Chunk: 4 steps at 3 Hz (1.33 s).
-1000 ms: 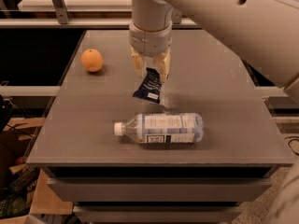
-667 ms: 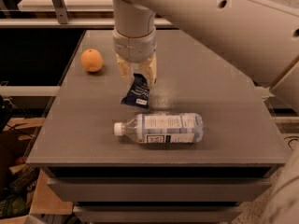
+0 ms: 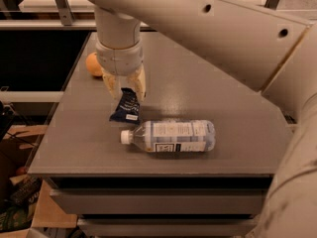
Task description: Move rxbar blueberry near blue plastic bottle
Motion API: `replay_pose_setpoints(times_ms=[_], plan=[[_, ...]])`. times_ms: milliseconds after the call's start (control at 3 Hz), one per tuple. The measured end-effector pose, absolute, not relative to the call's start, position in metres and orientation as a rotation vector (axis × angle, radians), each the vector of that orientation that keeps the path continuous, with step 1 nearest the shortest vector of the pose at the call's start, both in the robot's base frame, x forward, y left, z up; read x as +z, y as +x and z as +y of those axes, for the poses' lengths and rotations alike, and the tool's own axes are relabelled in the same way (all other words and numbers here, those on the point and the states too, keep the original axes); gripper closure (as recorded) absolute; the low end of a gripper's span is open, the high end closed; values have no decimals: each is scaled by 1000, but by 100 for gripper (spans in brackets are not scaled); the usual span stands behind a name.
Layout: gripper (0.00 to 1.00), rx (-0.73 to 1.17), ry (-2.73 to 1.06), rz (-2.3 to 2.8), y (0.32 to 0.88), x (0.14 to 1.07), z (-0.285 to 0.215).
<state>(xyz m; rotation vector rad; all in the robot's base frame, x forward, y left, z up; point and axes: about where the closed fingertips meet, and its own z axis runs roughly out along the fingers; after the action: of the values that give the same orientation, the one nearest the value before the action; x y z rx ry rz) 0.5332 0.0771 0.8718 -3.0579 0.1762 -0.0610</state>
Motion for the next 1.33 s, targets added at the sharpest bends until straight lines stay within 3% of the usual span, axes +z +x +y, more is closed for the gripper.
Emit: replay_pose_setpoints(times_ms=[667,1000,1333], plan=[[13,-2,-3056,81,526,864,99],[0,14,-3056,57,526,862,103],[0,23,-3056,42,526,861,105]])
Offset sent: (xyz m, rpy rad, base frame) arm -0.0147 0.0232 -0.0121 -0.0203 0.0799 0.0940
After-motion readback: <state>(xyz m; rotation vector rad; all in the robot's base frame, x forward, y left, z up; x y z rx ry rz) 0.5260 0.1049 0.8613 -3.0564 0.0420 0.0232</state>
